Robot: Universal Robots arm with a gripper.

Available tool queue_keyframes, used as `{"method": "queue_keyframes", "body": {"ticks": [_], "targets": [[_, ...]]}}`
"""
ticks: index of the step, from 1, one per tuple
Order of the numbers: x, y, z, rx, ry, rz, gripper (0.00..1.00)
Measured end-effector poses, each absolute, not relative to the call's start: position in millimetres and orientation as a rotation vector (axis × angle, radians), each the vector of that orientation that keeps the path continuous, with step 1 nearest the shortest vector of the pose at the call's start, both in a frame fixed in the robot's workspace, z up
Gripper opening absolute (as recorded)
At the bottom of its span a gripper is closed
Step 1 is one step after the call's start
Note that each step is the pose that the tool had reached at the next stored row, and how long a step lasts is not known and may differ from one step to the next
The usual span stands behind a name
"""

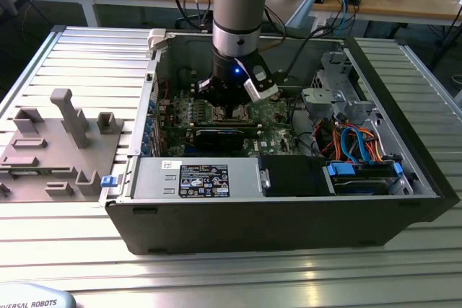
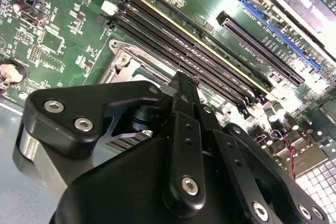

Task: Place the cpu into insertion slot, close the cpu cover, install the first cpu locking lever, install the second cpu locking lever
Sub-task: 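Install the second cpu locking lever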

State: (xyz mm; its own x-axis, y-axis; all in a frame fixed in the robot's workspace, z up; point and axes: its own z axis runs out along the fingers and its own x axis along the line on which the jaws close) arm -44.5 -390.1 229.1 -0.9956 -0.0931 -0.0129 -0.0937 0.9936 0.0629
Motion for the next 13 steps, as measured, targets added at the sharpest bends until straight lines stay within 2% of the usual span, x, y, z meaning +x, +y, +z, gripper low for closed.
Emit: {"method": "queue_keyframes", "body": {"ticks": [13], "targets": [[-47.4, -390.1, 225.0, -0.147, 3.127, 0.1, 0.11]]}}
